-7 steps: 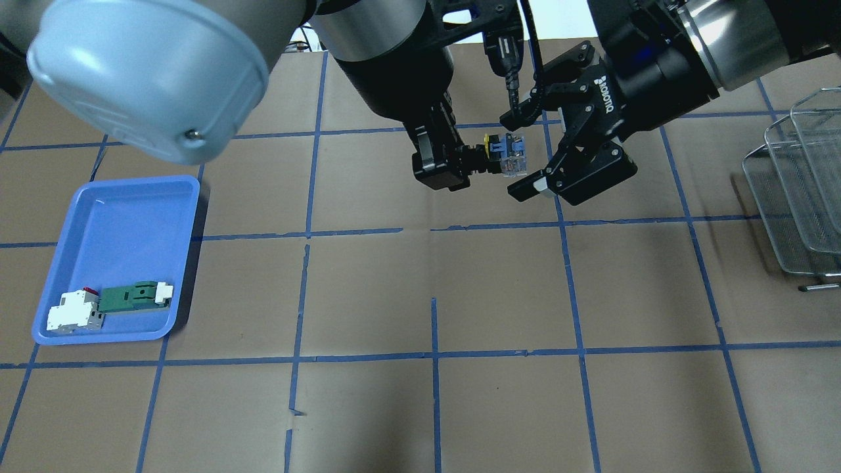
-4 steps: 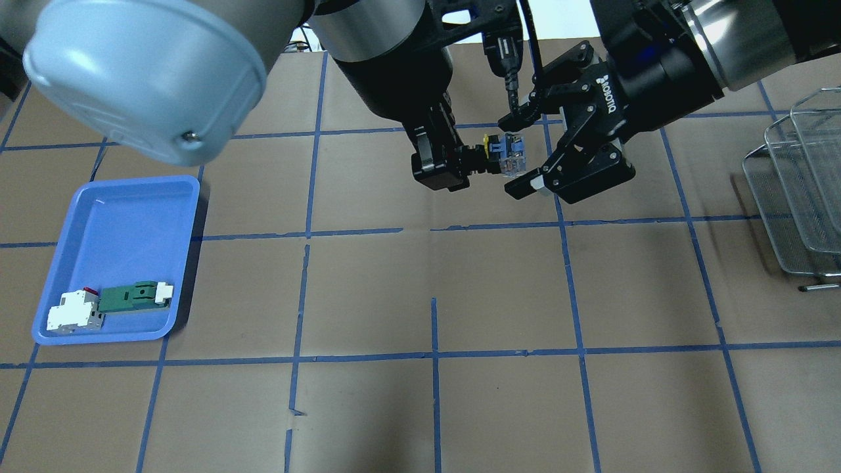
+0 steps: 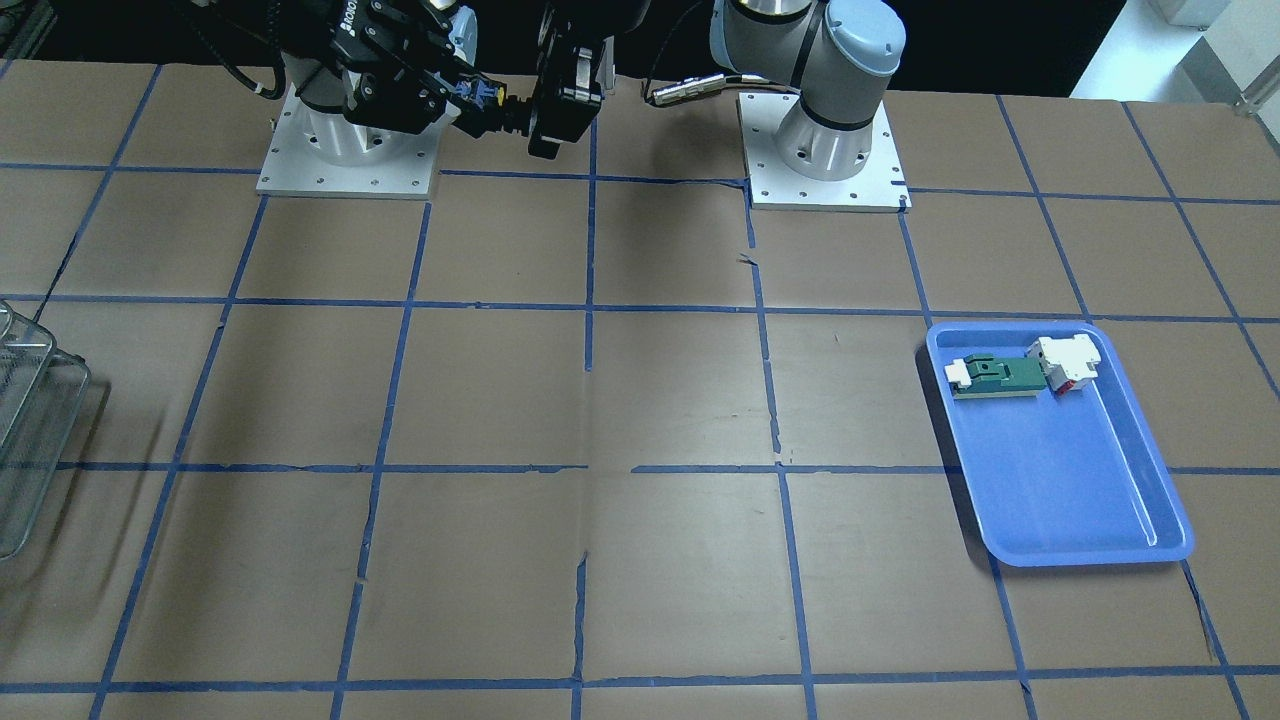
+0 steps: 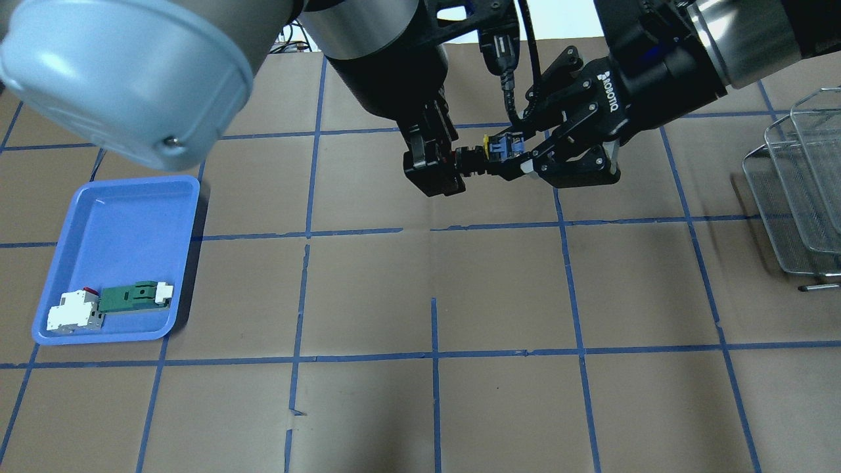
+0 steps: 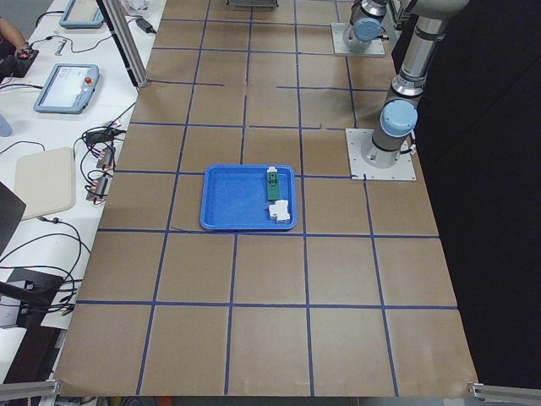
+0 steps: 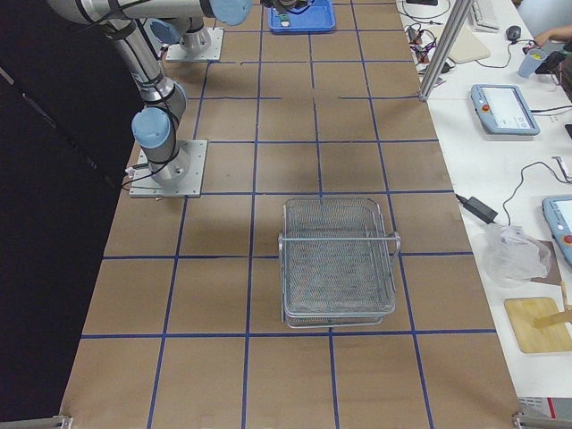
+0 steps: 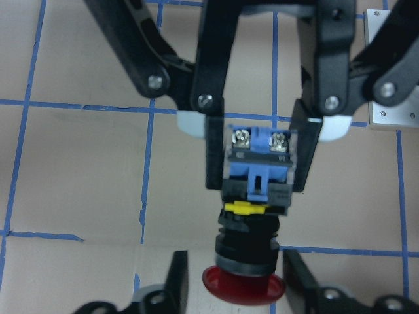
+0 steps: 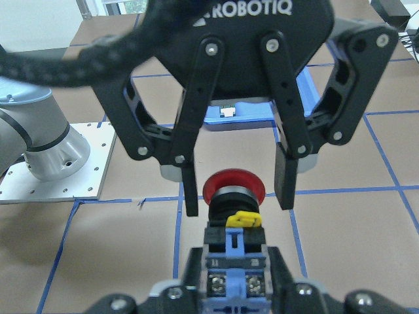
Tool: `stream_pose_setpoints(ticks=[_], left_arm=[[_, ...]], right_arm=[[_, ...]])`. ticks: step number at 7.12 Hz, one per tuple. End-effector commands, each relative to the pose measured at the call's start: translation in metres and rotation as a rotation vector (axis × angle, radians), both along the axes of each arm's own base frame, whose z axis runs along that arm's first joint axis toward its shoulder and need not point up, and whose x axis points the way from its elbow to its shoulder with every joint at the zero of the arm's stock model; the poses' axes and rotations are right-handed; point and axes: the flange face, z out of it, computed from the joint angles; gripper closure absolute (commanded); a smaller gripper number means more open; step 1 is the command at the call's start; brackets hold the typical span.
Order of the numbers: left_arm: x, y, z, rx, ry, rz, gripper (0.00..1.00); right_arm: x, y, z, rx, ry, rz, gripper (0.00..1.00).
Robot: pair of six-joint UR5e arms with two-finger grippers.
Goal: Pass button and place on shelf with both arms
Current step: 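Open the left gripper and pull it back while the right gripper carries the button away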
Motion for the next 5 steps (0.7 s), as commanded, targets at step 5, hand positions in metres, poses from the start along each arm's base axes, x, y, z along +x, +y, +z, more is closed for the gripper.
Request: stream_pose_setpoints(ticks=[5], left_arm=[[0.086, -0.021, 0.009, 0.034, -0.191, 0.457, 0.0]], right_arm=[[-0.084, -0.04, -0.031, 0.011, 0.201, -0.109, 0.81]])
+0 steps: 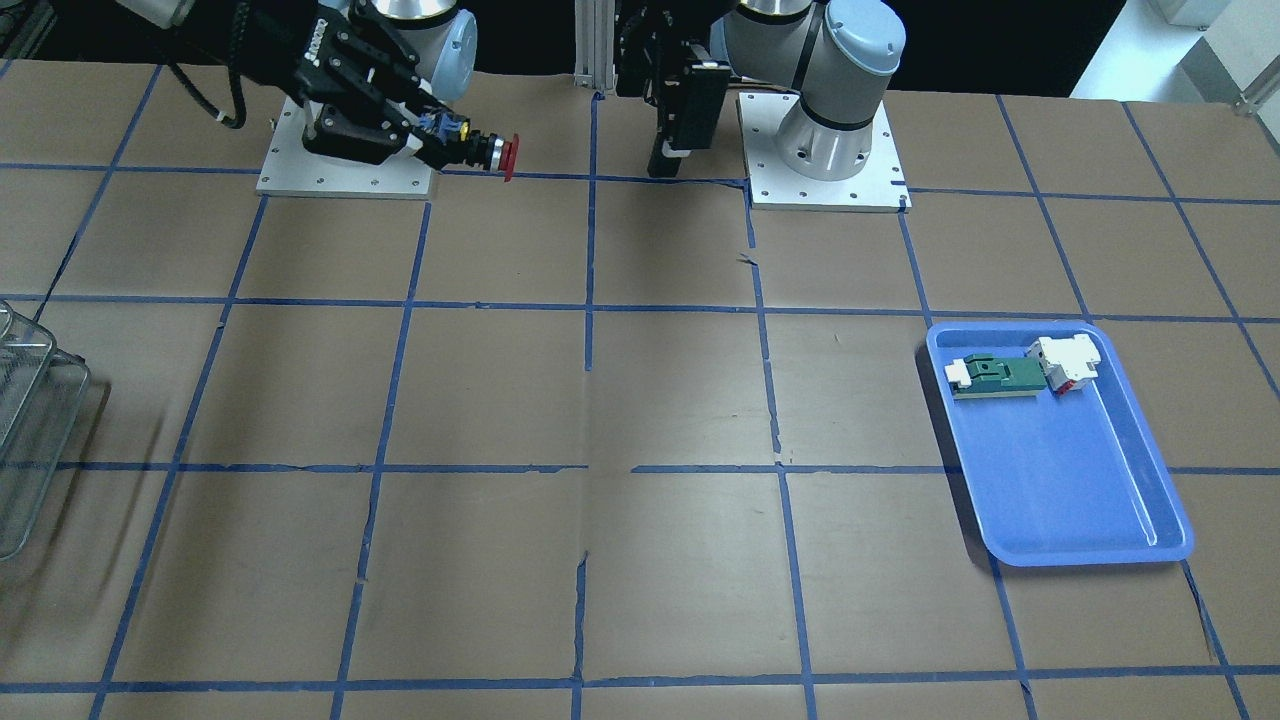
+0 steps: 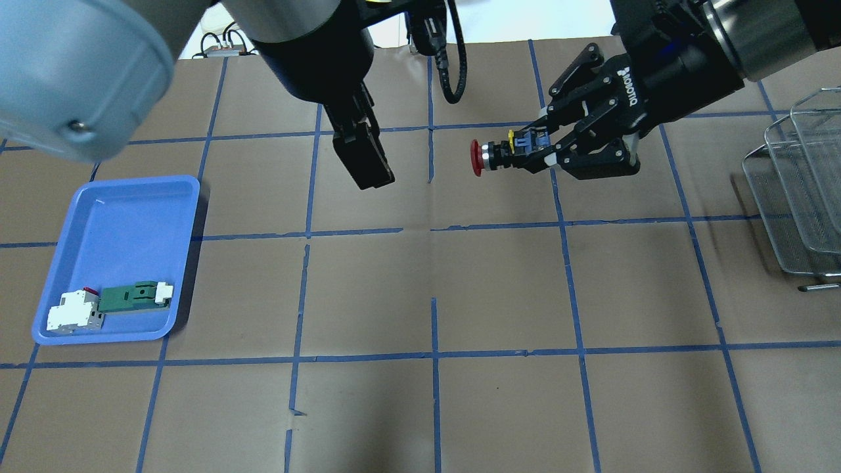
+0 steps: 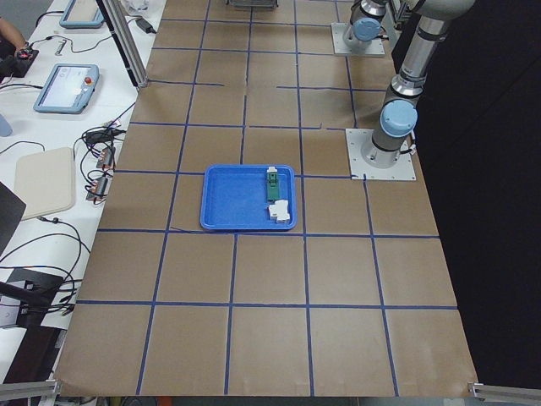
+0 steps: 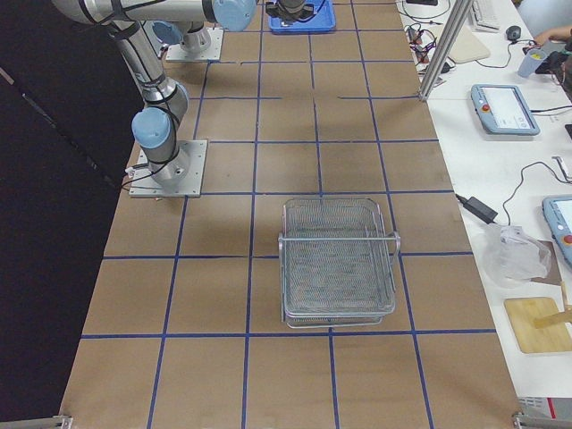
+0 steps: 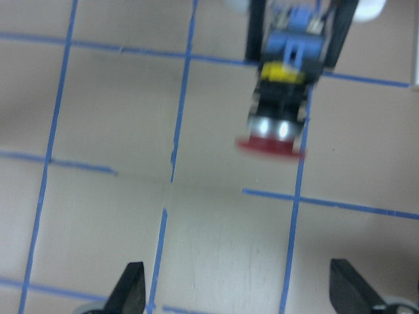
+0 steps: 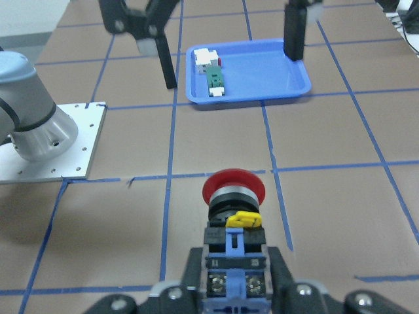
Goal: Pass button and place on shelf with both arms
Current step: 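Open the left gripper and pull it back while the right gripper carries the button away, then lower the button into the wire mesh basket with the right gripper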
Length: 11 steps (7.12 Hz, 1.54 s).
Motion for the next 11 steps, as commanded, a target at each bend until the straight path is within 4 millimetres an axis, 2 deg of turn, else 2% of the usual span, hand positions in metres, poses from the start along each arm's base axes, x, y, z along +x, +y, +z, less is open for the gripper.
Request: stream_pose_setpoints(ticks=[1, 2, 3, 4, 5, 6, 7, 9, 10, 11], left_arm=[[0.057, -0.024, -0.006, 0.052, -0.048, 0.325, 0.0], [0.082, -0.037, -0.014, 0.068, -0.052, 0.434, 0.0], [0.087, -0.041, -0.031, 0.094, -0.06, 0.505, 0.0], [0.093, -0.048, -0.047, 0.105, -0.071, 0.574, 0.0], [0.091, -0.056, -0.051, 0.071, -0.053, 0.588, 0.0], [0.091, -0.059, -0.069, 0.097, -0.068, 0.583, 0.0], [0.092, -0.054, -0.075, 0.11, -0.067, 0.581, 0.0], [0.099, -0.057, -0.078, 0.114, -0.068, 0.637, 0.0], [0.108, -0.063, -0.076, 0.12, -0.046, 0.785, 0.02], [0.123, -0.073, -0.07, 0.091, -0.035, 0.851, 0.0]], right_arm=[[-0.105, -0.031, -0.024, 0.023, 0.147, -0.15, 0.81], [-0.158, -0.044, -0.026, -0.053, 0.207, -0.224, 0.81], [-0.205, -0.061, -0.044, -0.065, 0.295, -0.272, 0.81], [-0.252, -0.06, -0.062, -0.007, 0.363, -0.318, 0.81], [-0.301, -0.054, -0.064, -0.017, 0.411, -0.348, 0.81], [-0.336, -0.064, -0.08, -0.065, 0.435, -0.281, 0.81], [-0.376, -0.064, -0.087, -0.055, 0.457, -0.303, 0.81], [-0.43, -0.07, -0.128, -0.1, 0.454, -0.25, 0.8], [-0.452, -0.072, -0.135, -0.151, 0.498, -0.255, 0.8], [-0.457, -0.074, -0.146, -0.136, 0.501, -0.252, 0.8]])
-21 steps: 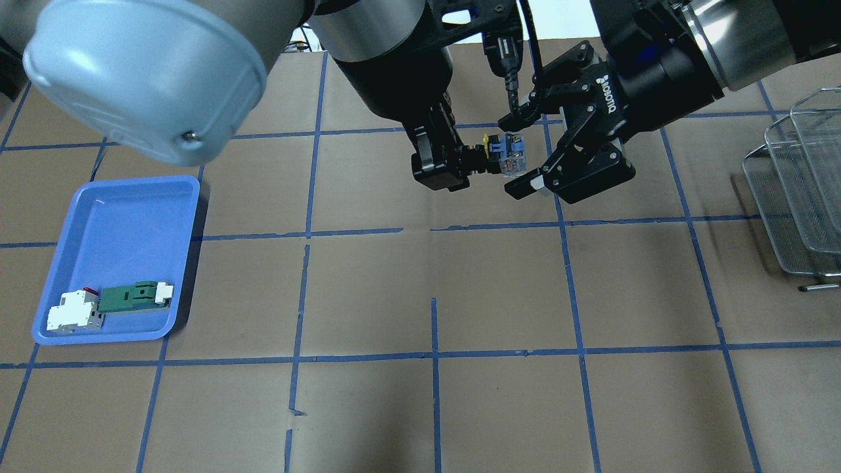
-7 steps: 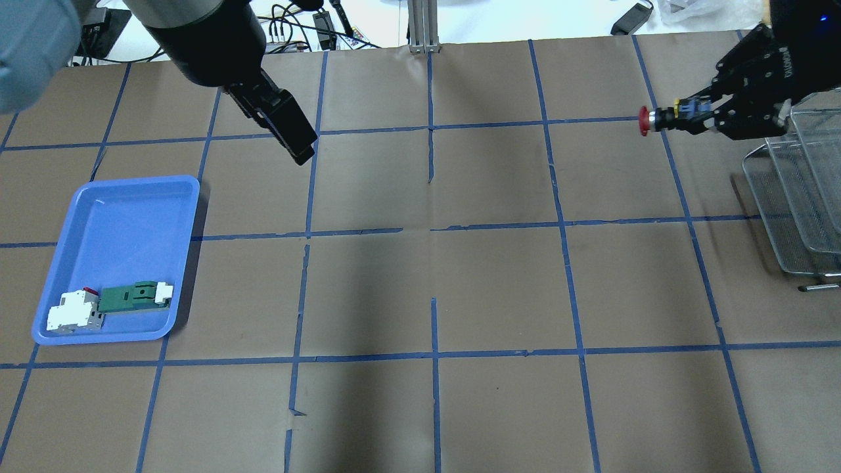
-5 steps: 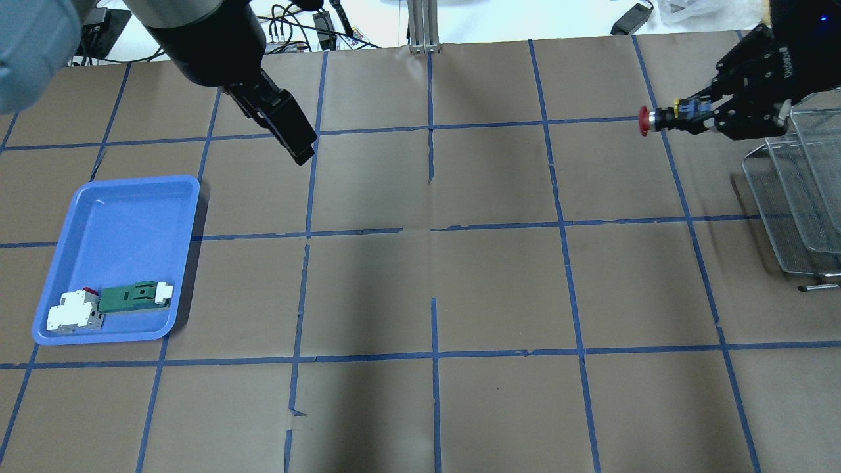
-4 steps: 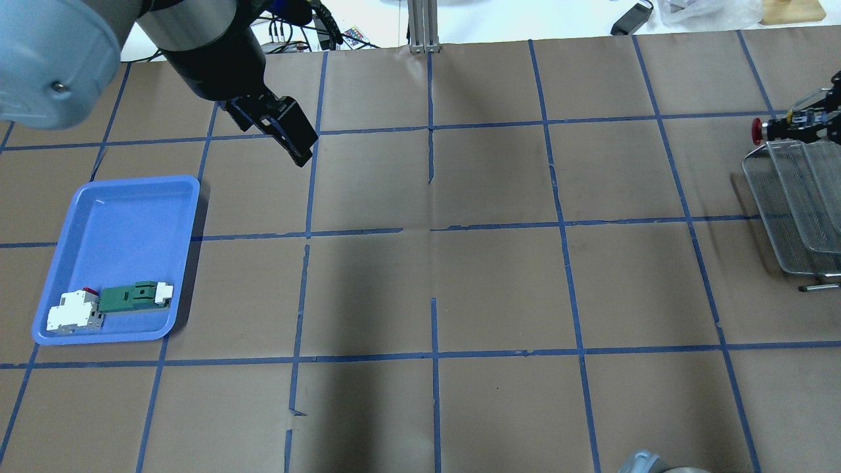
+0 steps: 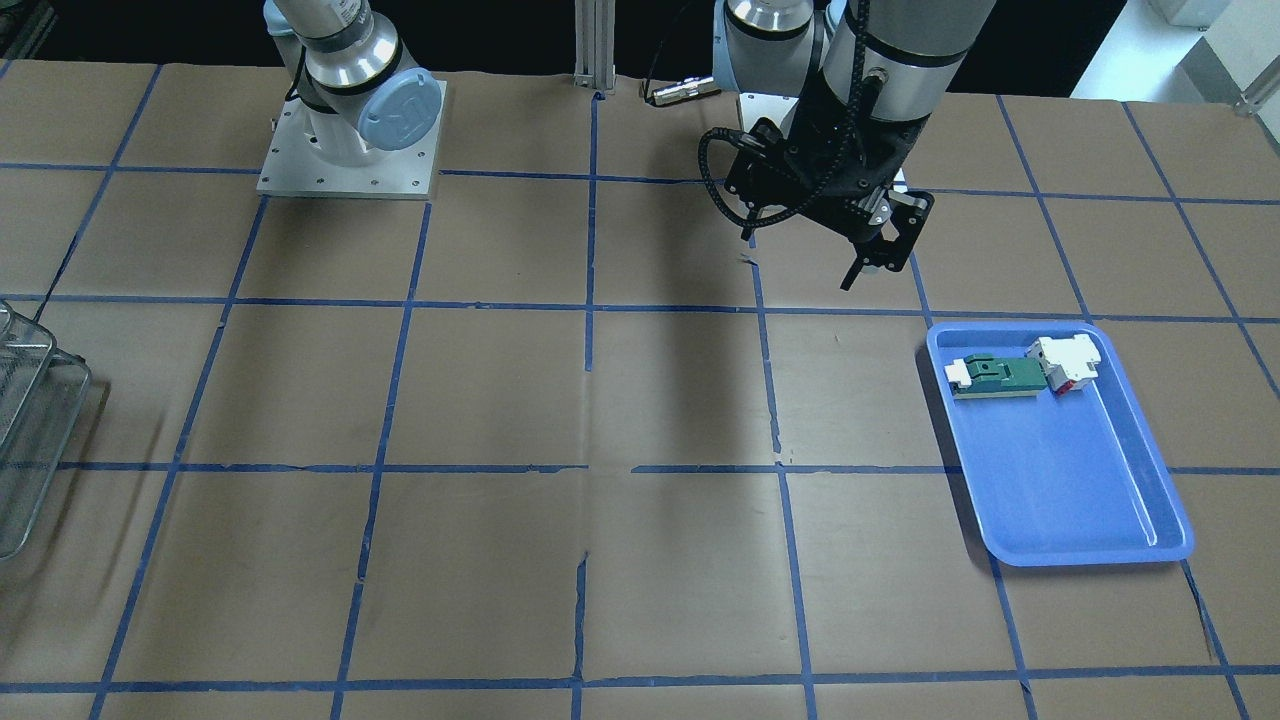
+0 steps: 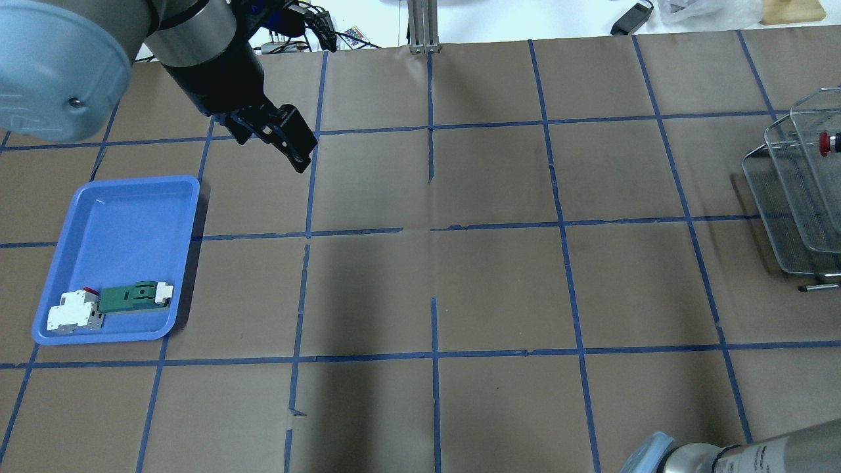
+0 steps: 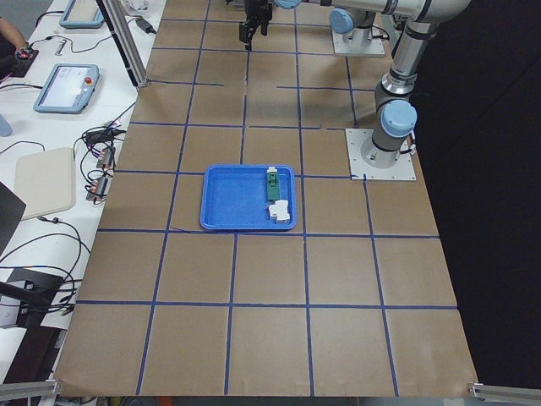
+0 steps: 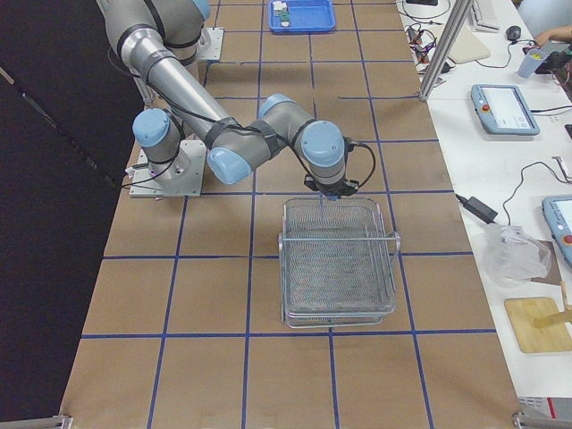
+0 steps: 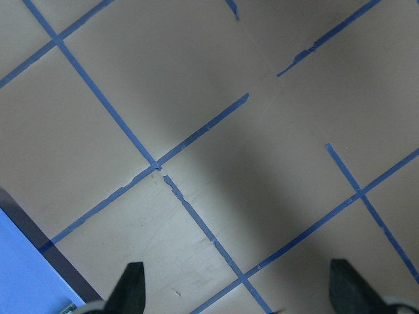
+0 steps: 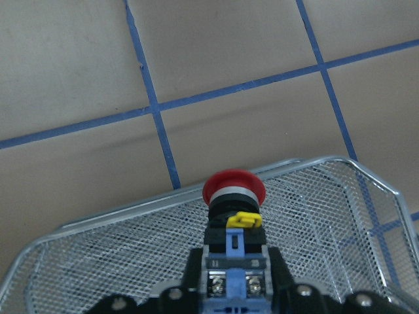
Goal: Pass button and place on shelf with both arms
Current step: 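Lower the button into the wire mesh basket with the right gripper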
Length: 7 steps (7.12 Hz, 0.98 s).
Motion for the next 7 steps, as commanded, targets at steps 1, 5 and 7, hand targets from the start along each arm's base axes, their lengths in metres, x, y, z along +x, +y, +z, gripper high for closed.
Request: stream_pose_setpoints(ticks=[1, 5, 7], left_arm=[[0.035, -0.016, 0.012, -0.04, 0.0, 0.149, 0.0], [0.075, -0.018, 0.023, -0.057, -0.001, 0.262, 0.0], [0.074, -0.007, 0.028, -0.034, -0.014, 0.38, 0.0]], right_arm=[[-0.015, -0.001, -0.017, -0.001, 0.013, -0.005, 0.67], [-0.005, 0.004, -0.003, 0.029, -0.009, -0.103, 0.0], [0.037, 0.019, 0.023, 0.065, -0.042, -0.232, 0.0]])
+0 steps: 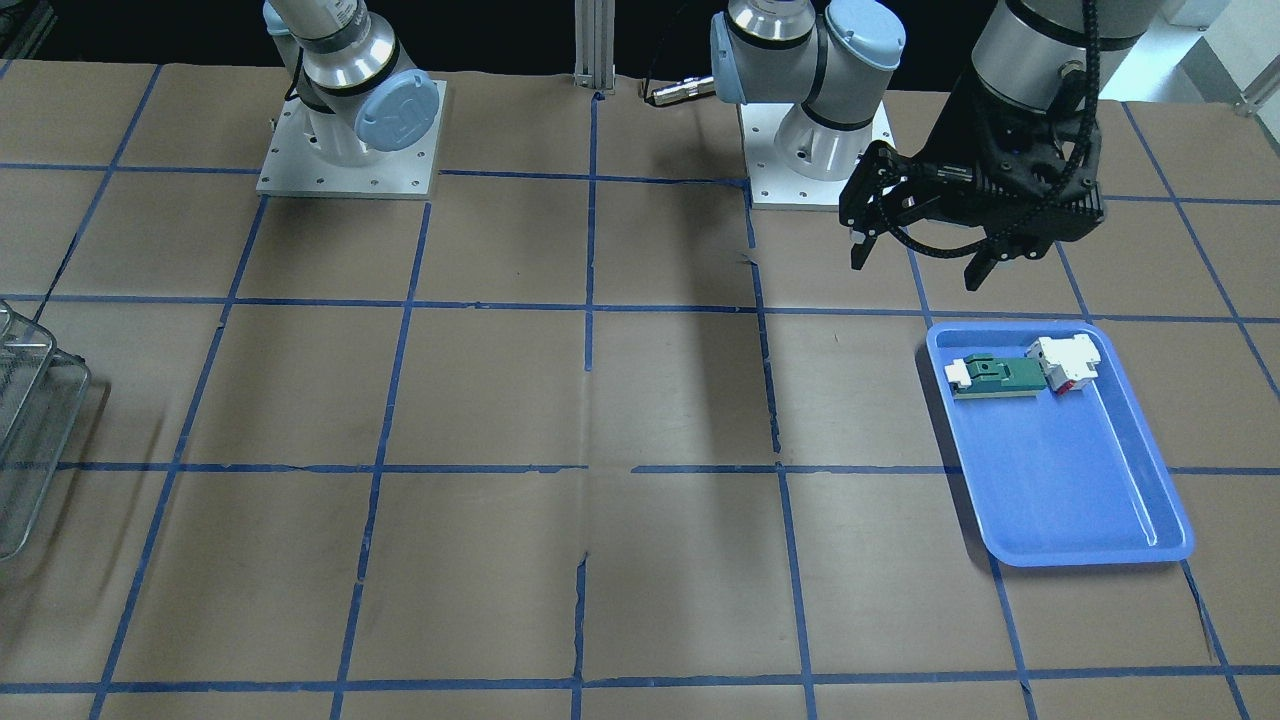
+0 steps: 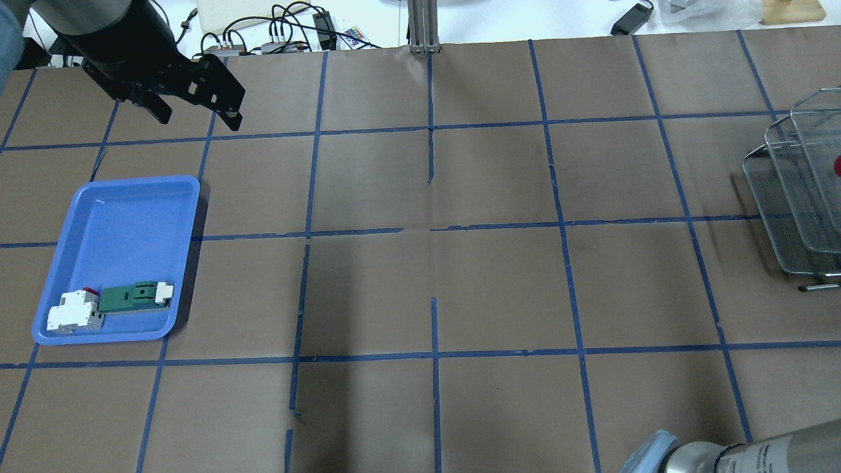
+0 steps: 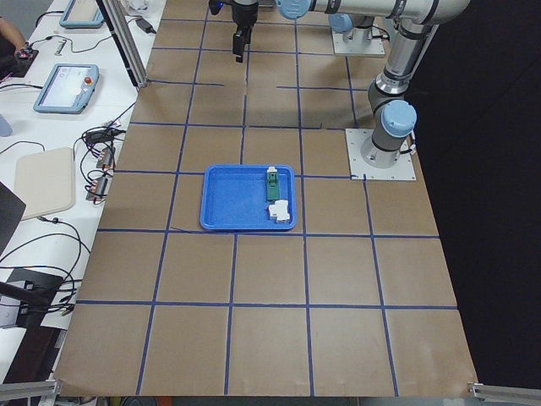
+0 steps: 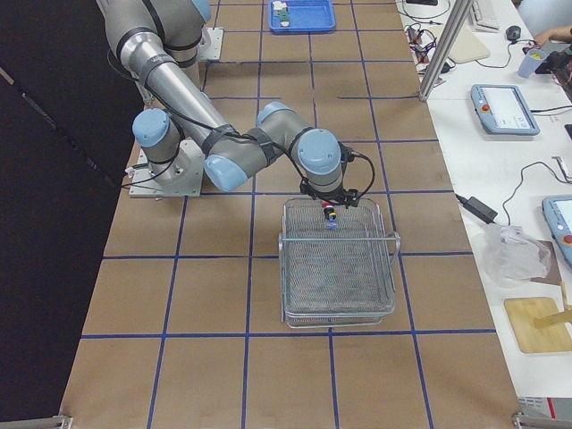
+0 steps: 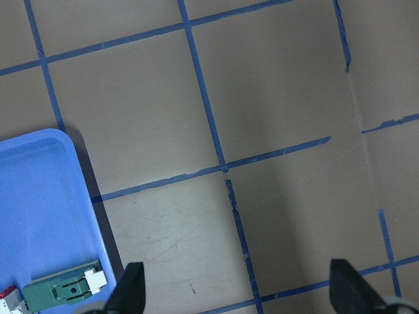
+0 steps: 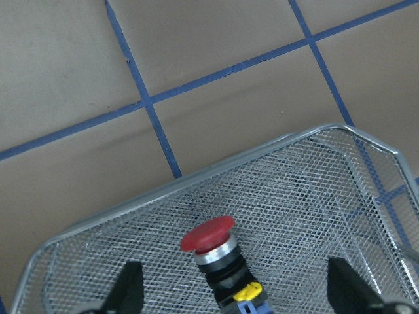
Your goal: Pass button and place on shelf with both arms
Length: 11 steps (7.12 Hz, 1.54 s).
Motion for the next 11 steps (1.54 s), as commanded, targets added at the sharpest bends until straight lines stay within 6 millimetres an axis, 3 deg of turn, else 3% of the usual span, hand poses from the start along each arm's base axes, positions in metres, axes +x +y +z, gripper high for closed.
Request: stream_pose_setpoints(ticks=[1, 3, 5, 9, 10, 11], left_arm=[[0.0, 0.012, 0.005, 0.034, -0.008, 0.064, 0.0], [0.001, 0.012, 0.01, 0.02, -0.002, 0.08, 0.0], [0.001, 0.016, 0.005, 0.04, -0.002, 0.125, 0.0], [0.0, 0.012, 0.005, 0.042, 0.003, 0.197, 0.0], [0.0, 0.012, 0.005, 0.039, 0.004, 0.197, 0.0], [0.0, 0.011, 0.005, 0.037, 0.004, 0.197, 0.0]], right_arm=[[0.069, 0.008, 0.022, 0.09, 0.017, -0.155, 0.0], [0.189, -0.007, 0.061, 0.135, 0.111, -0.292, 0.0], [0.29, -0.011, 0.071, 0.168, 0.095, -0.43, 0.0], [0.418, 0.002, 0.09, 0.175, 0.016, -0.79, 0.0], [0.432, 0.001, 0.095, 0.181, 0.007, -0.91, 0.0], [0.432, -0.01, 0.099, 0.196, 0.008, -0.944, 0.0]])
